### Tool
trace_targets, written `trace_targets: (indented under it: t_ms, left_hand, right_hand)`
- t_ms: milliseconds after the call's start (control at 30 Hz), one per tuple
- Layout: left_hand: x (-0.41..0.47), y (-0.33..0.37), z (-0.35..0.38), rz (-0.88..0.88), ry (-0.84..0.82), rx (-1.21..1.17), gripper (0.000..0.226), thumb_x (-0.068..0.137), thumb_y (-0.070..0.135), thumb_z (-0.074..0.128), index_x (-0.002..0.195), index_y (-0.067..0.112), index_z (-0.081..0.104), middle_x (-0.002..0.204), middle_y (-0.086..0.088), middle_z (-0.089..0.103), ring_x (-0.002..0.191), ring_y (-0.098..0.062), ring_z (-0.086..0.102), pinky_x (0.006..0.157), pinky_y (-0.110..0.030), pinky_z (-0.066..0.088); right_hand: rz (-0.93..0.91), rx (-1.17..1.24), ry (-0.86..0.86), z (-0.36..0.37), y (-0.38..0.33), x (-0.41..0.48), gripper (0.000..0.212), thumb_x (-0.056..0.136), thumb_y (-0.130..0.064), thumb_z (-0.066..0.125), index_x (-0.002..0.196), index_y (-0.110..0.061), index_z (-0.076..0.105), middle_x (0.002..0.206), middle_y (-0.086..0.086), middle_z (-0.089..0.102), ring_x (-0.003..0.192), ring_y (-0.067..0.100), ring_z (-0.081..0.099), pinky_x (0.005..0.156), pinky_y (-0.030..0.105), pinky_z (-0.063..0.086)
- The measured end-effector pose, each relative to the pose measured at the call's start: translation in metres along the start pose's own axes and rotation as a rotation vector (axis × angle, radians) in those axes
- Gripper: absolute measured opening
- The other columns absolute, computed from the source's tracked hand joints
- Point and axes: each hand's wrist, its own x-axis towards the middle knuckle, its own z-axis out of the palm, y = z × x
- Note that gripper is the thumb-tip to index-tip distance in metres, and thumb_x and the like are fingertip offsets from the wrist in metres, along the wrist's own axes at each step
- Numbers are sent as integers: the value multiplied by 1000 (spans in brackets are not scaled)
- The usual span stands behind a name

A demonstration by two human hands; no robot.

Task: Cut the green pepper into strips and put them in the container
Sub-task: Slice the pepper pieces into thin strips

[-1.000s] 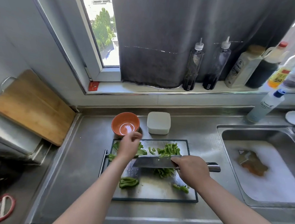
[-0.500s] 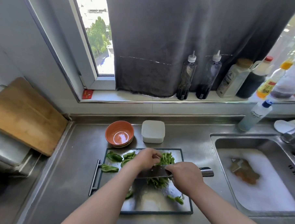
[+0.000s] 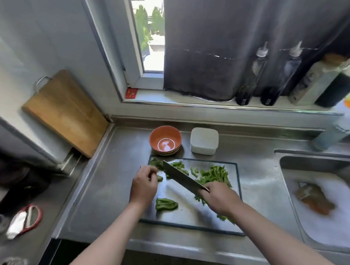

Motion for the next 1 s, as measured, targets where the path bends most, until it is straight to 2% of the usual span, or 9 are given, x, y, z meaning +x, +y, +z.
trace_targets:
  t_ms: [100, 233, 333, 467, 567, 733, 800, 900, 1000]
  left_hand:
    - [-32, -27, -6, 292, -162, 112, 11, 80, 12, 57, 86, 17, 66, 89, 7, 60, 81, -10, 57, 73, -22, 48]
    - [-60, -43, 5, 501, -314, 210, 13, 84, 22, 65, 95, 17, 70, 102, 3, 62, 92, -15, 60, 76, -26, 54]
    - [-65, -48, 18, 634, -343, 296, 15, 88, 23, 59, 94, 17, 71, 101, 2, 64, 94, -18, 59, 73, -29, 54]
    - [-67, -55, 29, 591, -387, 378, 26, 86, 24, 48, 97, 19, 72, 101, 1, 68, 90, -21, 64, 55, -32, 56]
    - [-66, -58, 32, 590, -399, 357, 30, 86, 24, 49, 99, 20, 77, 96, -1, 70, 88, -21, 67, 62, -30, 57]
    - [-65, -55, 31, 625, -396, 363, 33, 83, 21, 51, 101, 22, 78, 99, 1, 74, 91, -17, 67, 71, -26, 55]
    - [-67, -56, 31, 635, -399, 343, 31, 79, 16, 62, 106, 23, 77, 101, 1, 74, 91, -18, 68, 71, -26, 56]
    - [-69, -62, 33, 629, -402, 314, 50, 69, 6, 79, 116, 23, 73, 107, -3, 72, 94, -24, 69, 71, -30, 59]
    - [-70, -65, 33, 615, -403, 308, 45, 80, 10, 56, 121, 24, 68, 112, -4, 71, 97, -25, 68, 71, -32, 60]
  right_hand:
    - [-33, 12, -33, 17, -15, -1, 39, 99, -47, 45, 69, -21, 51, 68, -4, 60, 66, 19, 56, 57, 32, 37]
    - [-86, -62, -32, 36, -28, -1, 40, 101, -41, 41, 65, -24, 45, 66, -5, 56, 69, 22, 54, 58, 33, 37]
    - [-102, -98, -26, 47, -29, 1, 40, 102, -40, 40, 63, -29, 43, 66, -6, 50, 73, 23, 53, 58, 34, 34]
    - [-146, -132, -11, 53, -28, -2, 34, 102, -41, 39, 69, -34, 47, 72, -6, 54, 74, 23, 54, 54, 33, 33]
    - [-193, -175, 27, 54, -31, -10, 25, 103, -40, 37, 88, -33, 56, 85, 1, 68, 80, 28, 61, 61, 36, 42]
    - [-224, -247, 52, 61, -35, -24, 23, 104, -40, 35, 88, -29, 46, 87, 5, 68, 80, 32, 62, 62, 38, 41]
    - [-213, -266, 58, 64, -33, -27, 23, 105, -39, 34, 93, -28, 51, 89, 6, 68, 82, 34, 62, 61, 38, 39]
    - [-209, -275, 73, 70, -27, -29, 24, 105, -38, 32, 97, -27, 52, 86, 5, 67, 78, 34, 61, 59, 38, 39]
    - [-201, -263, 77, 73, -20, -28, 24, 104, -39, 31, 95, -27, 50, 82, 3, 64, 74, 33, 58, 60, 38, 43]
